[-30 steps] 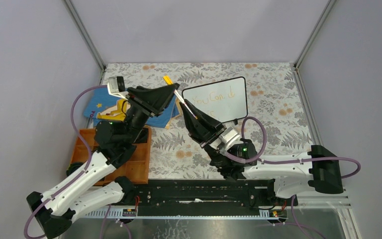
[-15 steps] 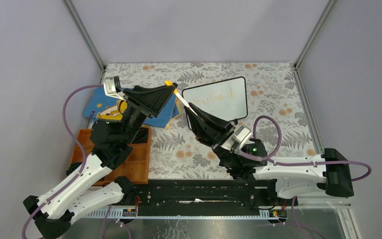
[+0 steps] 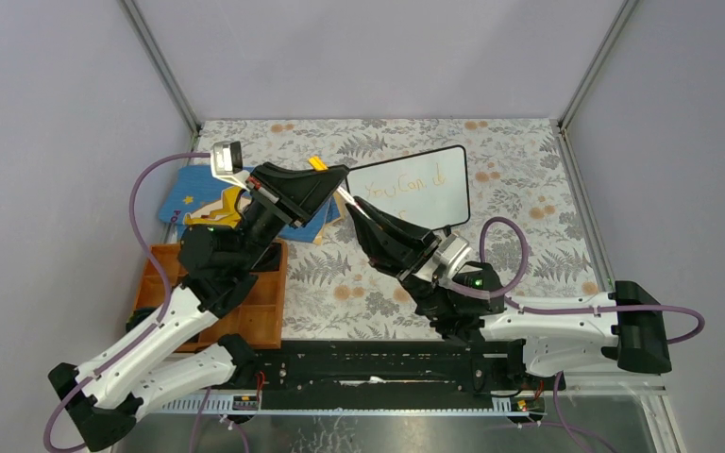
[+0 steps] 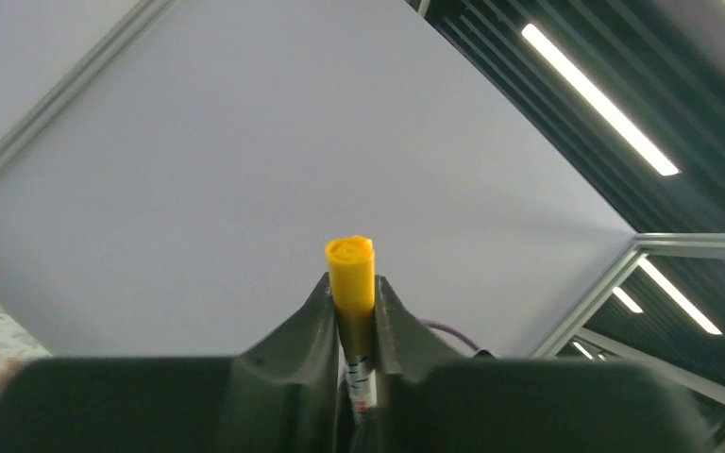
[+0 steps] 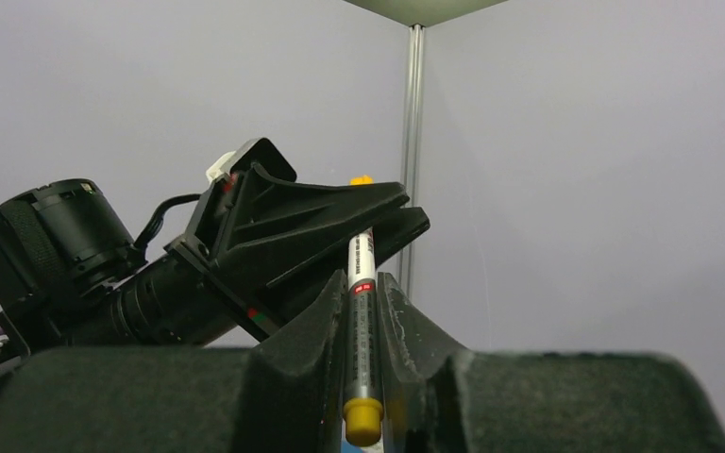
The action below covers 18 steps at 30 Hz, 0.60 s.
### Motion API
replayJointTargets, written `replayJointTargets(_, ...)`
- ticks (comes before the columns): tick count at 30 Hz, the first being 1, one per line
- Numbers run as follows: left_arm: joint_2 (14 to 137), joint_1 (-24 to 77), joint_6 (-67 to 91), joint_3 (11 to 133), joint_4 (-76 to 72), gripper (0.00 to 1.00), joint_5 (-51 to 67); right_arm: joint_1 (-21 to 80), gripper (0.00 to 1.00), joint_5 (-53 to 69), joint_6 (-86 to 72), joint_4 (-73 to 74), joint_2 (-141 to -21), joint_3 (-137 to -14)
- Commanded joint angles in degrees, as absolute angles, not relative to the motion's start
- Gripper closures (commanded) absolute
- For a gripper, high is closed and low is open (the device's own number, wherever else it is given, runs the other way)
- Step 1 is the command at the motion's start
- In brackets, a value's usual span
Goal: Write a sentence on the whiteboard
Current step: Place the whiteboard marker at the center of the board.
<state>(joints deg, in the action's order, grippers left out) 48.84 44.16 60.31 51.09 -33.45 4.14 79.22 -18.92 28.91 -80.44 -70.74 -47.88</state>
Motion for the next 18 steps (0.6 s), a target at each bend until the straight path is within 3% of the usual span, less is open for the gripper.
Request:
replayJointTargets(1, 48.1, 44.1, 59.1, 51.1, -35.3, 0.92, 4.6, 79.2, 1.00, -18.9, 27.6, -82.0, -69.6, -48.1)
replayJointTargets(2, 48.0, 44.2, 58.7, 51.1, -34.7, 1.00, 4.3, 79.2, 1.00, -19.1, 27.3, -81.4, -69.3, -47.8)
replayJointTargets(3, 47.6, 44.2, 58.4, 51.2, -34.0, 1.00, 3.9, 79.2, 0.93, -19.2, 26.8, -79.8, -68.6, -47.5)
replayJointTargets(6, 46.2, 44.1, 56.4, 51.2, -31.6, 1.00, 2.0, 79.2, 0.55, -19.9, 24.0, -69.1, -65.5, -47.7)
replayJointTargets(9, 44.7, 44.2, 53.7, 51.6, -28.4, 1.00, 0.2, 79.2, 0.34, -20.0, 18.8, -55.1, -61.3, -49.0)
replayJointTargets(11, 43.9, 44.1, 51.0, 52.3, -25.2, 1.00, 0.2, 79.2, 0.27, -18.8, 14.5, -45.5, -58.3, -49.9)
replayJointTargets(18, 42.2, 44.2, 34.5, 57.5, -7.2, 1.00, 1.2, 79.2, 0.25, -12.1, 4.9, -8.6, -52.4, -60.7)
